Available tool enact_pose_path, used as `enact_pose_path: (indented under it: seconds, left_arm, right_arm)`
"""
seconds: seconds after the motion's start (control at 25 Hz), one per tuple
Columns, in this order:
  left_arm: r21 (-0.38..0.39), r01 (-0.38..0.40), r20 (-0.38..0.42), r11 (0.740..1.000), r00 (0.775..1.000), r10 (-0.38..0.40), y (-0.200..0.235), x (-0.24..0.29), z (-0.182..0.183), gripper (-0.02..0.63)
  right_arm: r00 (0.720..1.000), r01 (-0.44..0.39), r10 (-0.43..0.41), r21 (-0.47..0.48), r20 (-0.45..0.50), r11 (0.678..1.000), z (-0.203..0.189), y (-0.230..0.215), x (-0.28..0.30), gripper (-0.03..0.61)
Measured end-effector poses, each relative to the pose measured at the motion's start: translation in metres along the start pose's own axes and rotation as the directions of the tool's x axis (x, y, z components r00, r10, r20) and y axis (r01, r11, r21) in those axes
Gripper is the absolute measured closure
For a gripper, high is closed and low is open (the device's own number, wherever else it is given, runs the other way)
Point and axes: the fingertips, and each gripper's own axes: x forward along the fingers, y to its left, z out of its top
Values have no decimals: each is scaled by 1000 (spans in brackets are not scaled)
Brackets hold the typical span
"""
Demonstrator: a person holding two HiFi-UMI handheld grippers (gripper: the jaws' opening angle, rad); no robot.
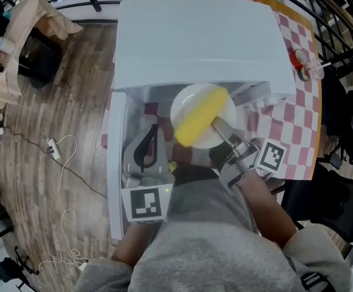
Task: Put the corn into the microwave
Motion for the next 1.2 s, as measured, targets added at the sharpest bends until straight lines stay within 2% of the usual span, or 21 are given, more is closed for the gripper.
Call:
enact_pose_path:
  seconds: [0.28, 0.56, 0.8, 1.2]
  left_arm:
    - [27, -17, -27, 999, 999, 17, 2, 6, -5, 604]
    - [72, -5, -45, 997, 999, 8, 2, 10, -6, 604]
    - [94, 0, -56, 996, 998, 5, -1, 10, -9, 604]
    - [93, -18, -55, 995, 998, 23, 0, 6, -11, 606]
  right_arm:
    - [1000, -20, 19, 51, 7, 999, 6, -25, 13, 571]
    - [998, -28, 29, -5, 49, 1000, 24, -66, 36, 571]
    - [995, -39, 40, -10, 90, 999, 38, -97, 56, 571]
    - [992, 51, -56, 50, 110, 997, 38, -139, 66, 571]
